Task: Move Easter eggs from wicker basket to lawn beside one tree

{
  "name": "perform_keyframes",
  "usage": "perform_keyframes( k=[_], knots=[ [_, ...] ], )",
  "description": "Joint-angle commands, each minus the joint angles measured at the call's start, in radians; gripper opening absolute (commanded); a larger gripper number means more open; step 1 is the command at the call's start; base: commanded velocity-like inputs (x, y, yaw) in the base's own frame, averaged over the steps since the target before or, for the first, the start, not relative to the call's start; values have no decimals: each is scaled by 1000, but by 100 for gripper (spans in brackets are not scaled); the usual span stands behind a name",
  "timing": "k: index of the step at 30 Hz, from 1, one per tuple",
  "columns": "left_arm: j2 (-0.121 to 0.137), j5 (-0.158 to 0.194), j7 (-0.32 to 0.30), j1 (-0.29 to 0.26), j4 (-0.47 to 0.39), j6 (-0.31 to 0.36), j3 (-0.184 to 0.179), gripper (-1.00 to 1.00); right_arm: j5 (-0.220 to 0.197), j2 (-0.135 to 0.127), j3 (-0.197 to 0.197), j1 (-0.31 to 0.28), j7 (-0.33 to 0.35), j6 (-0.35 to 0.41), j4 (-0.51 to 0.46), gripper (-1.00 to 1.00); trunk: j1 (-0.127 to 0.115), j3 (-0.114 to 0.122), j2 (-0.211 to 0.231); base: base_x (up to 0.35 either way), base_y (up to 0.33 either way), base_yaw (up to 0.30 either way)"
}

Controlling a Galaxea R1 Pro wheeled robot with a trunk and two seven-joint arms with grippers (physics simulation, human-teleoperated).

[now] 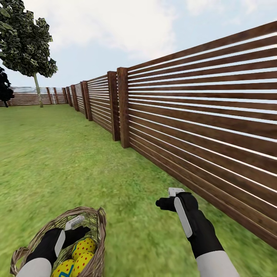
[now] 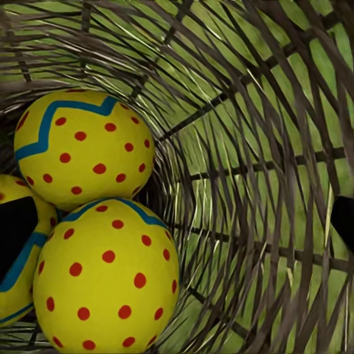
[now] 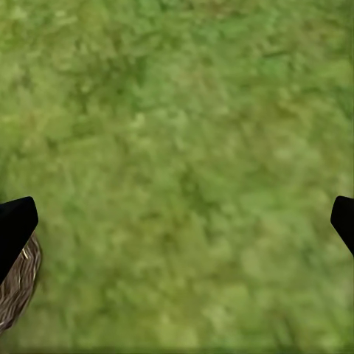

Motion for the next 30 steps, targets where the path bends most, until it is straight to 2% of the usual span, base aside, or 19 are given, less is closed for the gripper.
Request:
perform_keyframes(
  k=[1, 5, 16, 23, 30],
  knots=[
    [-1, -10, -6, -1, -1, 4, 7, 100, -10, 0, 1, -1, -11, 3, -1, 100, 0, -1, 0, 0, 0, 0],
    [0, -9, 0, -1, -1, 4, 7, 100, -10, 0, 1, -1, -11, 3, -1, 100, 0, -1, 0, 0, 0, 0],
    [4, -10, 21, -1, 0, 4, 9, 100, -12, 0, 1, -1, -10, 3, -1, 100, 5, -44, -3, 0, 0, 0],
    [5, -10, 30, -1, 0, 4, 9, 100, -12, 0, 2, -1, -10, 3, -1, 100, 5, -44, -3, 0, 0, 0],
    [4, -10, 51, -1, 20, 4, 9, 100, -12, 0, 2, -1, -10, 3, -1, 100, 8, -71, -5, 0, 0, 0]
  ],
)
